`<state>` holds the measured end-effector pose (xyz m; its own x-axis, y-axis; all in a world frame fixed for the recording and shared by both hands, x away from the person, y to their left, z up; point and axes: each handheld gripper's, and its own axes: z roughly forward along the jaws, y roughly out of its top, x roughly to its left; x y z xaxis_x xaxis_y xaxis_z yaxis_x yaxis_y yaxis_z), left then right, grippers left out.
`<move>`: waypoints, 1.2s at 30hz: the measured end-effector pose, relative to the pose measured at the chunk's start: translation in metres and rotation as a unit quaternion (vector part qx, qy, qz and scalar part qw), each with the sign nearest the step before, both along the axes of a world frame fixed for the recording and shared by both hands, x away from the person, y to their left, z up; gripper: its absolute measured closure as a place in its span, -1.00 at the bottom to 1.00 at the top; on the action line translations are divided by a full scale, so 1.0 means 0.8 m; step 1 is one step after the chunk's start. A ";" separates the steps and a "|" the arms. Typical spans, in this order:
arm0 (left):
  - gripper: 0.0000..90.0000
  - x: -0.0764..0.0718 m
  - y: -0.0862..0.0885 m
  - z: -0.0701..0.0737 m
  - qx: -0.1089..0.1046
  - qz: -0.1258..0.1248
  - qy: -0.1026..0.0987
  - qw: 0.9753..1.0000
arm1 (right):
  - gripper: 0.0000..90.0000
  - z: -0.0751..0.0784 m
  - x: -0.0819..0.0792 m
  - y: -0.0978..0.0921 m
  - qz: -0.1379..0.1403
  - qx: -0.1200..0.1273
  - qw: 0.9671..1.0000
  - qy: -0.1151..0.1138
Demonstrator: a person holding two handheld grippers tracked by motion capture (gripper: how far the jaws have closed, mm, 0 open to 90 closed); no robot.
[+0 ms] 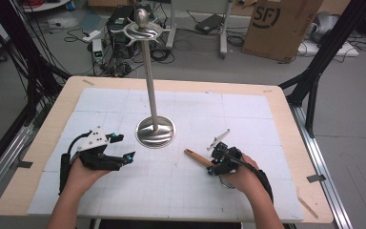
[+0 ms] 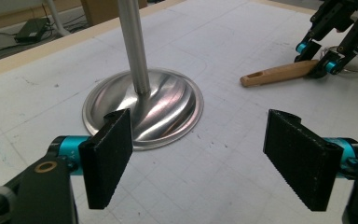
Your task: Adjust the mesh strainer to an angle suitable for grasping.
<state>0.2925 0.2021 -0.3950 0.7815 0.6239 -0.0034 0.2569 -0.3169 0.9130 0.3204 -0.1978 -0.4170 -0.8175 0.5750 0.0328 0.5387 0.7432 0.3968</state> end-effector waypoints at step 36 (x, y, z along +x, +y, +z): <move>-0.46 0.010 0.012 -0.002 -0.024 -0.001 0.006 1.000 | 0.52 0.065 -0.016 -0.038 -0.014 0.150 0.982 -0.117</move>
